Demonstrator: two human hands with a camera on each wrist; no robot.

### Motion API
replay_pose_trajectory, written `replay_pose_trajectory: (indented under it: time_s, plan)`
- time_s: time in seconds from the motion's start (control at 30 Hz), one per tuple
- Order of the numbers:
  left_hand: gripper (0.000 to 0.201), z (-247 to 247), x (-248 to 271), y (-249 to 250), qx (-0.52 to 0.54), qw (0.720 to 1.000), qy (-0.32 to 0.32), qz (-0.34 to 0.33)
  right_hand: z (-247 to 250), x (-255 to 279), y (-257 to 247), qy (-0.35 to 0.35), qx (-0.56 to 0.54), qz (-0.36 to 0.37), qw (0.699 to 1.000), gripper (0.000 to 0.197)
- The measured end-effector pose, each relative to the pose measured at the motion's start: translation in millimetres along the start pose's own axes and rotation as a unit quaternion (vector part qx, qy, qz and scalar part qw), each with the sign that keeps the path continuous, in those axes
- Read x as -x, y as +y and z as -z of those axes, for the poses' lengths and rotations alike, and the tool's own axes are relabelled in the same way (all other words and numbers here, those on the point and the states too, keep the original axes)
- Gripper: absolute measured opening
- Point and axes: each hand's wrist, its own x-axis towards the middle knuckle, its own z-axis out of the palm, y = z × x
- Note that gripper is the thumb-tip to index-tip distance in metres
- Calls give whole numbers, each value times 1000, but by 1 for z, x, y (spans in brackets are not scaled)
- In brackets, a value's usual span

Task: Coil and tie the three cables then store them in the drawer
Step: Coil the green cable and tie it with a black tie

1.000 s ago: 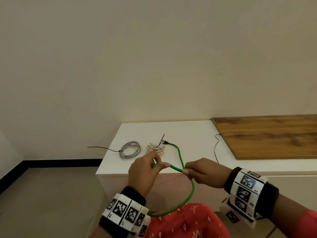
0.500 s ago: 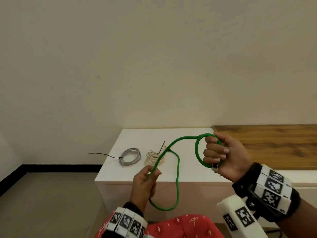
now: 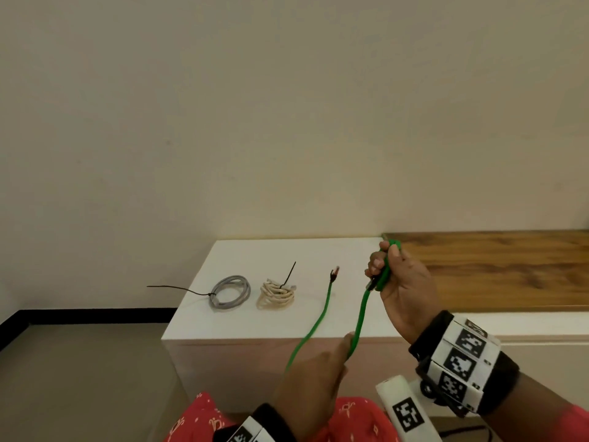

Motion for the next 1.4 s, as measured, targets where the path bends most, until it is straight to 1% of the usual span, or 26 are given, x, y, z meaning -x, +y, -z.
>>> replay_pose_trajectory:
  time_s: [0.03, 0.07, 0.1, 0.17, 0.23, 0.27, 0.33, 0.47, 0.53, 0.57, 0.6, 0.7, 0.73, 0.8, 0.83, 0.87, 0.97, 1.03, 1.1, 1.17, 1.23, 1.33, 1.4]
  plan:
    - [48, 0, 0, 1, -16, 1000, -2, -14, 2, 2, 5, -17, 66, 20, 997, 17]
    - [51, 0, -1, -1, -26, 999, 4, -29, 4, 5, 9, -44, 146, 47, 987, 13]
    - [52, -1, -1, -4, -34, 998, 20, -43, 7, 8, 14, -75, 231, 77, 967, 10]
    - [39, -1, -2, -9, -53, 995, 50, -68, 12, 12, 24, -129, 384, 116, 907, 6]
    - [23, 4, 0, -8, -101, 991, 56, -74, 17, 13, 31, -163, 501, 113, 842, 4]
    - [19, 5, 0, -9, -133, 986, 60, -83, 19, 13, 34, -177, 539, 100, 817, 5]
    - [22, 6, 1, -9, -182, 973, 86, -109, 20, 14, 37, -208, 585, 71, 781, 5]
    - [31, 13, -2, -9, -188, 954, 163, -167, 20, 19, 46, -288, 644, 31, 708, 11]
    - [34, 19, -5, -11, -175, 949, 198, -174, 21, 22, 50, -327, 644, 21, 691, 20]
    - [36, 24, -6, -11, -168, 949, 211, -164, 22, 22, 52, -344, 635, 15, 691, 25]
    - [38, 29, -8, -13, -158, 951, 221, -149, 22, 22, 52, -358, 614, 0, 703, 28]
    - [45, 42, -11, -17, -121, 965, 215, -93, 18, 26, 51, -379, 507, -94, 768, 44]
    - [49, 47, -11, -19, -101, 970, 210, -70, 16, 28, 50, -381, 471, -129, 785, 52]
    - [53, 53, -14, -25, -41, 974, 222, -25, 13, 29, 50, -380, 402, -178, 814, 65]
    - [51, 55, -15, -28, -5, 973, 232, -7, 12, 29, 49, -373, 374, -189, 828, 67]
    - [48, 56, -17, -31, 27, 972, 235, 7, 10, 29, 48, -364, 351, -193, 841, 63]
    - [37, 56, -20, -33, 98, 967, 234, 15, 7, 29, 45, -343, 290, -215, 867, 46]
    - [34, 55, -22, -30, 150, 960, 234, 15, 5, 32, 45, -323, 251, -245, 879, 44]
    - [31, 54, -23, -26, 187, 956, 225, 2, 5, 34, 46, -293, 225, -270, 889, 51]
    - [31, 53, -24, -19, 181, 962, 206, -18, 3, 33, 45, -272, 212, -287, 894, 60]
    - [31, 50, -25, -16, 175, 964, 201, -20, 1, 33, 41, -273, 212, -304, 888, 64]
    - [28, 48, -28, -18, 213, 955, 209, 1, -4, 36, 39, -301, 203, -325, 873, 71]
    - [26, 50, -29, -18, 230, 950, 209, 9, -6, 37, 41, -304, 182, -333, 874, 69]
